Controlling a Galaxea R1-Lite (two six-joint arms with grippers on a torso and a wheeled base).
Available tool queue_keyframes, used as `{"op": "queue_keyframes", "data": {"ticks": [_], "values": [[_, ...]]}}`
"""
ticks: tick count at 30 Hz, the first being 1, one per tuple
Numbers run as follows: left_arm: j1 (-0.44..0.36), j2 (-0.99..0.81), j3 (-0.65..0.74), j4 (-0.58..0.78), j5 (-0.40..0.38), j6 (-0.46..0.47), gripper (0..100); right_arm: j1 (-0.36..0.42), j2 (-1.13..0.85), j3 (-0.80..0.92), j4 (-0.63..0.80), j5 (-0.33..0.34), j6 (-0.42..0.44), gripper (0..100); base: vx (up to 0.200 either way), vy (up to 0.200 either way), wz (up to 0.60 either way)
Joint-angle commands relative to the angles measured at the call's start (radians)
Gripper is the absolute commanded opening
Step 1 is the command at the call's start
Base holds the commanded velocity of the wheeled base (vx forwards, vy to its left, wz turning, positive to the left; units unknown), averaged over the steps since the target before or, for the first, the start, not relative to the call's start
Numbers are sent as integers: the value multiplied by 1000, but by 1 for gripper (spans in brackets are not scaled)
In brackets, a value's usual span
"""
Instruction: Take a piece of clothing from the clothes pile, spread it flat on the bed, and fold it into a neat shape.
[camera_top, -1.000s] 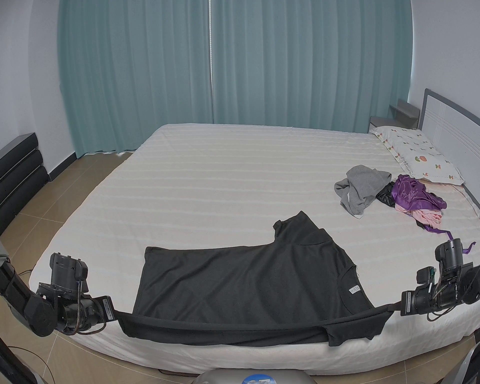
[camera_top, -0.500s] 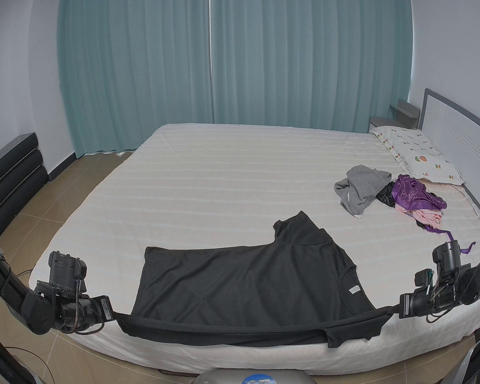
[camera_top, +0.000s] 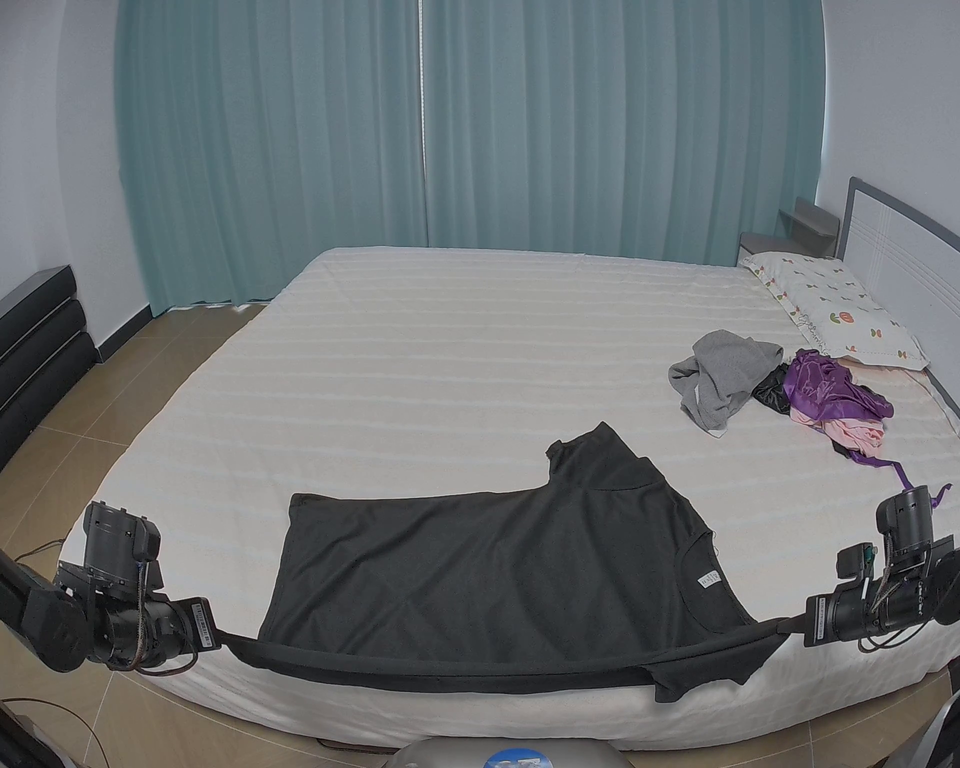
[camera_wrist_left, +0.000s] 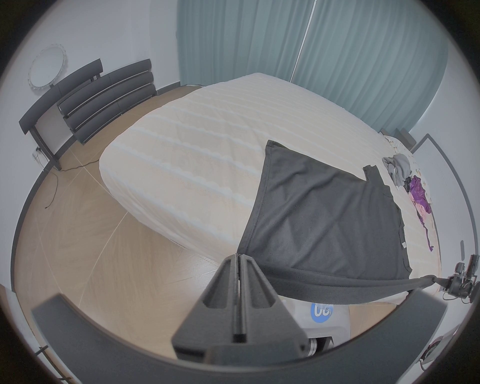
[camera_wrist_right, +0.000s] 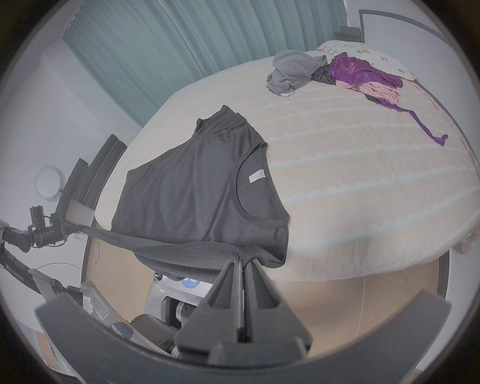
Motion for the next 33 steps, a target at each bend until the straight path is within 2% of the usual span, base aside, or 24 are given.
{"op": "queue_keyframes", "data": {"ticks": [1, 22, 28, 33], "values": [[0, 54, -22, -9, -3, -6, 0, 7, 28, -19, -3, 0, -1, 0, 0, 0, 0], [3, 364, -252, -39, -2, -38, 0, 7, 331, -292, 9, -5, 8, 0, 0, 0, 0], [8, 364, -283, -44, 6, -35, 0, 8, 383, -318, -3, -3, 32, 0, 0, 0, 0], [10, 296, -277, -32, 9, -30, 0, 8, 386, -323, -3, -3, 34, 0, 0, 0, 0]]}}
